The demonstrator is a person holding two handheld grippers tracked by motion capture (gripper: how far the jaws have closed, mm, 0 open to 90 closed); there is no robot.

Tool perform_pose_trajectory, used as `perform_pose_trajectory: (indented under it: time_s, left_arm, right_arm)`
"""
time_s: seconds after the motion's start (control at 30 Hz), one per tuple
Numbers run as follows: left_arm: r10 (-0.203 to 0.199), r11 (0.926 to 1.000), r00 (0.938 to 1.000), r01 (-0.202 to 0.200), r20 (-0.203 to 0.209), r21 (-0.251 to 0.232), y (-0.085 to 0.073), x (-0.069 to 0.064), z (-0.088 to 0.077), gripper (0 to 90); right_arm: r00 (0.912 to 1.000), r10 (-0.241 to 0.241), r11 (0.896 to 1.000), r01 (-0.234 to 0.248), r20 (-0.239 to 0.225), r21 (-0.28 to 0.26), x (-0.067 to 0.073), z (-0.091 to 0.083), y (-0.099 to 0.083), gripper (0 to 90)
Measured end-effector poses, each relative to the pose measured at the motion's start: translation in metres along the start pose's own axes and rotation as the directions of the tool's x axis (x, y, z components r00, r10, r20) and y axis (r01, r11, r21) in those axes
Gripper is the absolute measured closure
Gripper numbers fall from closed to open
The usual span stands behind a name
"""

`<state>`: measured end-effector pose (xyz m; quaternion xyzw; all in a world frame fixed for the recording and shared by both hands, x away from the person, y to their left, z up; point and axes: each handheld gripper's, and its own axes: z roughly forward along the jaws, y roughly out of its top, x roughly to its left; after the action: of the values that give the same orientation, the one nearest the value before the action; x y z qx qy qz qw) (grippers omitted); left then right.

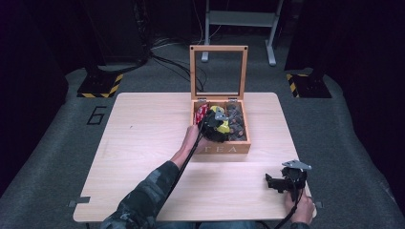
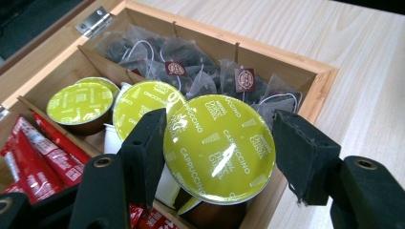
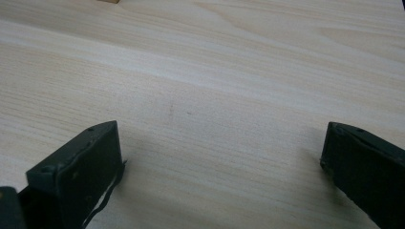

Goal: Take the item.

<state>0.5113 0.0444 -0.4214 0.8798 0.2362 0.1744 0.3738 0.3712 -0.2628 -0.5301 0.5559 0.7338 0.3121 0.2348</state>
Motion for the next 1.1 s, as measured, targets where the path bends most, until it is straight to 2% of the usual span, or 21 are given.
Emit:
perform_pose_trajectory:
  time_s: [0.37,0.77,0.83,1.1]
  left_arm:
    - [-0.023,0.9995,0.9996,0.023,-0.015,-0.024,-0.003,0.010,-0.024,38.4]
    - [-0.037,0.9987,0.9974,0.035,-0.062,-0.038,-0.011,0.027,-0.054,38.5]
    - [-0.051,0.9979,0.9962,0.048,-0.070,-0.044,-0.014,0.030,-0.058,38.5]
    - [-0.058,0.9972,0.9937,0.053,-0.096,-0.053,-0.021,0.038,-0.071,38.5]
  right_arm:
    - [1.0000,0.000,1.000,0.000,0.000,0.001,0.000,0.000,0.000,0.0]
    - [1.0000,0.002,1.000,-0.002,0.000,0.000,0.000,0.000,0.000,0.0]
    - [1.0000,0.002,1.000,-0.002,0.000,0.002,0.000,0.000,0.000,0.0]
    - [1.0000,0.000,1.000,0.000,0.000,0.000,0.000,0.000,0.000,0.0]
